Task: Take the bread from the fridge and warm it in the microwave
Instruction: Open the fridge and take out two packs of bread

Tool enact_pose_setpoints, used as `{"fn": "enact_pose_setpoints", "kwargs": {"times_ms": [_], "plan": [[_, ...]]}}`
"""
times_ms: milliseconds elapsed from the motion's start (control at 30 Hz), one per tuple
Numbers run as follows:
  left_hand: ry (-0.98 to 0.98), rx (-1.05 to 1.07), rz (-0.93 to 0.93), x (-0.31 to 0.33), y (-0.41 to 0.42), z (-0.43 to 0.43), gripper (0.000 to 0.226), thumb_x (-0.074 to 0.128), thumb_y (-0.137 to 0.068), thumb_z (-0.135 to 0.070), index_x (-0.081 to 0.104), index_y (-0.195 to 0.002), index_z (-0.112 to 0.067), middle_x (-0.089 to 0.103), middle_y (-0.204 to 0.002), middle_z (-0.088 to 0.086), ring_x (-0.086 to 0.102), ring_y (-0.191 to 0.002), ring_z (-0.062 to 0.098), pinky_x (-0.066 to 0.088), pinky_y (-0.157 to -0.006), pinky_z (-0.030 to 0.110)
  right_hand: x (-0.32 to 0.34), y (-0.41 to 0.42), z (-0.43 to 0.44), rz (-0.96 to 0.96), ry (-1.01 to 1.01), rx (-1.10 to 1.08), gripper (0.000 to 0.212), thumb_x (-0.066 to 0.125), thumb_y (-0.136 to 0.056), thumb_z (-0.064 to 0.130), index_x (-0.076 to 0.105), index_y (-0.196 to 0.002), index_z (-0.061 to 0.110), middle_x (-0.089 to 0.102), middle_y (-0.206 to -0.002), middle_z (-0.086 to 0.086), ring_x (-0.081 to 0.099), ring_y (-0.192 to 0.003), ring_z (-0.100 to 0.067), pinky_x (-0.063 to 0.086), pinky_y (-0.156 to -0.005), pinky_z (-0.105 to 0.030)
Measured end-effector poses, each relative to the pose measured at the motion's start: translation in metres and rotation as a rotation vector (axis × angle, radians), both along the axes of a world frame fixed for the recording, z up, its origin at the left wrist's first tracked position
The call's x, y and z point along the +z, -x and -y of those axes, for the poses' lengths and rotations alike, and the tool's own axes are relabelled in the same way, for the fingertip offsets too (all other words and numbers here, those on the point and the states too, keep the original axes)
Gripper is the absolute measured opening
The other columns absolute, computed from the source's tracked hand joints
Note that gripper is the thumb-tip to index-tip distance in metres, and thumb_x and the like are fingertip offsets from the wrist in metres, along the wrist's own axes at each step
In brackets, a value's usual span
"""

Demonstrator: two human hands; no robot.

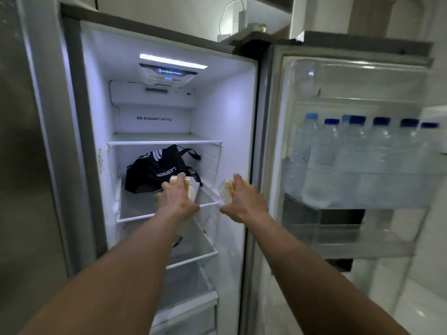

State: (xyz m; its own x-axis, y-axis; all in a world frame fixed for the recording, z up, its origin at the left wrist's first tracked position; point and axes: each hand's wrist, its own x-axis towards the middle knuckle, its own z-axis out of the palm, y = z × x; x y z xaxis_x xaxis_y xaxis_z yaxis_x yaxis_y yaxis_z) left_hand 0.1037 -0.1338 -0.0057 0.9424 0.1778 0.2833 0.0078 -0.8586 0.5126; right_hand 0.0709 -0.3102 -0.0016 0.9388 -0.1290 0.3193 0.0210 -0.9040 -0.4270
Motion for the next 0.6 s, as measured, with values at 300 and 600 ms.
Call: {"fn": "enact_pose_setpoints", "kwargs": {"times_ms": [300, 600], "plan": [[0.001, -0.118, 0.026, 0.011, 0.061, 0.051, 0.089, 0.082, -0.064, -0.036, 0.028, -0.135, -0.036, 0.041, -0.118, 0.013, 0.052, -0.106, 0.039, 0.049, -0.092, 0.047, 0.019, 0.081, 0.047, 0.007, 0.041, -0.072, 0.097, 0.075, -0.073, 0.045, 0.015, -0.147, 0.034, 0.041, -0.131, -0.018, 0.050, -0.115, -0.042, 0.049, -0.093, -0.048], [-0.007, -0.348, 0.072, 0.035, 0.115, 0.094, 0.091, 0.081, -0.065, -0.036, 0.023, -0.135, -0.039, 0.038, -0.124, 0.013, 0.050, -0.106, 0.041, 0.050, -0.090, 0.051, 0.038, 0.169, 0.082, 0.045, 0.015, -0.267, 0.099, 0.077, -0.075, 0.050, 0.013, -0.149, 0.036, 0.039, -0.134, -0.015, 0.048, -0.120, -0.042, 0.045, -0.096, -0.052]]}}
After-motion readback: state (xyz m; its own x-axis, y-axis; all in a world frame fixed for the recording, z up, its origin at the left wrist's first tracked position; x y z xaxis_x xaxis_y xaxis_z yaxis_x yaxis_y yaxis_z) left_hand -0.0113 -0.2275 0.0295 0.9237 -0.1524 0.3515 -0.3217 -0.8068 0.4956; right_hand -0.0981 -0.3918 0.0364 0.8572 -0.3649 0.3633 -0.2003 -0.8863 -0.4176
